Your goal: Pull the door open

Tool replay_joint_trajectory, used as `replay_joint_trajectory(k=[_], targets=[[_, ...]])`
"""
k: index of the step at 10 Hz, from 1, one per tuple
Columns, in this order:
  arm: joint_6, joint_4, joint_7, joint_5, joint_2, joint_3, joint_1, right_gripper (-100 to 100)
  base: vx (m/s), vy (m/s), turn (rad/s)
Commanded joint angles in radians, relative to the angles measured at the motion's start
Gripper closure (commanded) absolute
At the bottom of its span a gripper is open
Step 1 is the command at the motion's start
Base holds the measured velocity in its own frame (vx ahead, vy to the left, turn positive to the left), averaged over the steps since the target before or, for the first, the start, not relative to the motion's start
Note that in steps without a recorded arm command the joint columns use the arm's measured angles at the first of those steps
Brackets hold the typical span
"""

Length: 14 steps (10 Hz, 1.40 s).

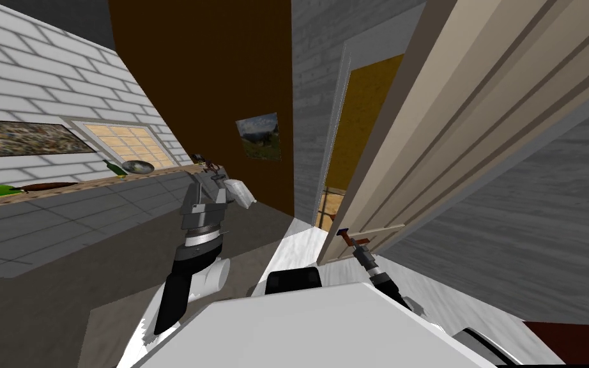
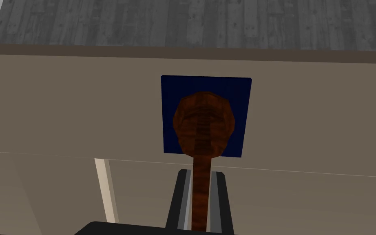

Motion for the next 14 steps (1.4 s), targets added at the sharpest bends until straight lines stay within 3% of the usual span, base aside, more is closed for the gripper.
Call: replay_joint_trajectory(k=[1, 4, 6, 7, 9, 11, 14], targets=[[0.026, -0.032, 0.009, 0.001, 0.006, 0.005, 0.006, 100, -0.191, -0.049, 0.067], [0.08, -0.087, 0.034, 0.001, 0.023, 0.014, 0.003, 100, -0.191, -0.052, 0.058], [0.08, -0.087, 0.034, 0.001, 0.023, 0.014, 0.003, 100, -0.106, -0.042, 0.007], [0.119, -0.125, 0.051, 0.0, 0.035, 0.02, 0.001, 100, -0.134, -0.021, 0.072], [0.139, -0.145, 0.06, 0.0, 0.041, 0.023, 0.0, 100, -0.166, -0.077, 0.082], [0.19, -0.196, 0.083, 0.0, 0.058, 0.031, -0.003, 100, -0.183, -0.079, 0.073], [0.211, -0.217, 0.092, 0.0, 0.064, 0.034, -0.004, 100, -0.137, -0.047, 0.035]])
